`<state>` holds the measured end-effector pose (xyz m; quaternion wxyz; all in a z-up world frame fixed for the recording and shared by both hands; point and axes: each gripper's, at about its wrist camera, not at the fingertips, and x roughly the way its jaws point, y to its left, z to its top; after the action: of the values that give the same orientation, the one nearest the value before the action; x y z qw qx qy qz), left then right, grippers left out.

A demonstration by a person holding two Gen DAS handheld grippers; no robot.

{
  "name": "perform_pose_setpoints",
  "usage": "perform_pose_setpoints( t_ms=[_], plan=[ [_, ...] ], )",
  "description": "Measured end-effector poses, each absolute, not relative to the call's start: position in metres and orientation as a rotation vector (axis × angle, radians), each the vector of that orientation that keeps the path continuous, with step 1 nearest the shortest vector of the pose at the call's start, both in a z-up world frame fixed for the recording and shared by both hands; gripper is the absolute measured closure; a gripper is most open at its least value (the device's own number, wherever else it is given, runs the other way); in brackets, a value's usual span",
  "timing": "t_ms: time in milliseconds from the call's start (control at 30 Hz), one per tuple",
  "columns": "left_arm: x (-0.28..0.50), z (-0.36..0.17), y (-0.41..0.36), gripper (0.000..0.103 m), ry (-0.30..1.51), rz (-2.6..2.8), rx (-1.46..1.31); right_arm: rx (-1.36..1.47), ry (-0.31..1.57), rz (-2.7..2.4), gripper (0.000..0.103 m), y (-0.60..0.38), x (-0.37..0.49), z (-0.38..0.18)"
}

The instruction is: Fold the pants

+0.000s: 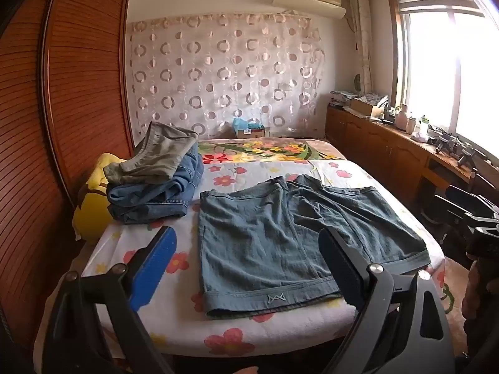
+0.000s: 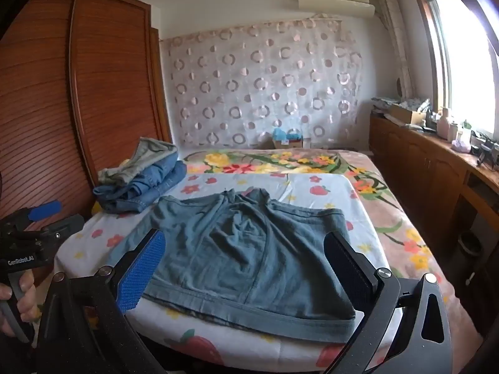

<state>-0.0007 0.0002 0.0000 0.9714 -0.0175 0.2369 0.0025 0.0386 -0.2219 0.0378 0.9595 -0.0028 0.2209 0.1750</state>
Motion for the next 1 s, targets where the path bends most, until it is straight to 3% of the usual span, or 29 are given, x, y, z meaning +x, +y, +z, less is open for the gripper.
perform_pose_setpoints(
  t_ms=[1000],
  plan=[
    [-0.0011, -0.0004, -0.0028, 0.010, 0.497, 0.005, -0.035, -0.007, 0.439, 0.349, 0.000, -0.2209, 0.0359, 0.0377]
  ],
)
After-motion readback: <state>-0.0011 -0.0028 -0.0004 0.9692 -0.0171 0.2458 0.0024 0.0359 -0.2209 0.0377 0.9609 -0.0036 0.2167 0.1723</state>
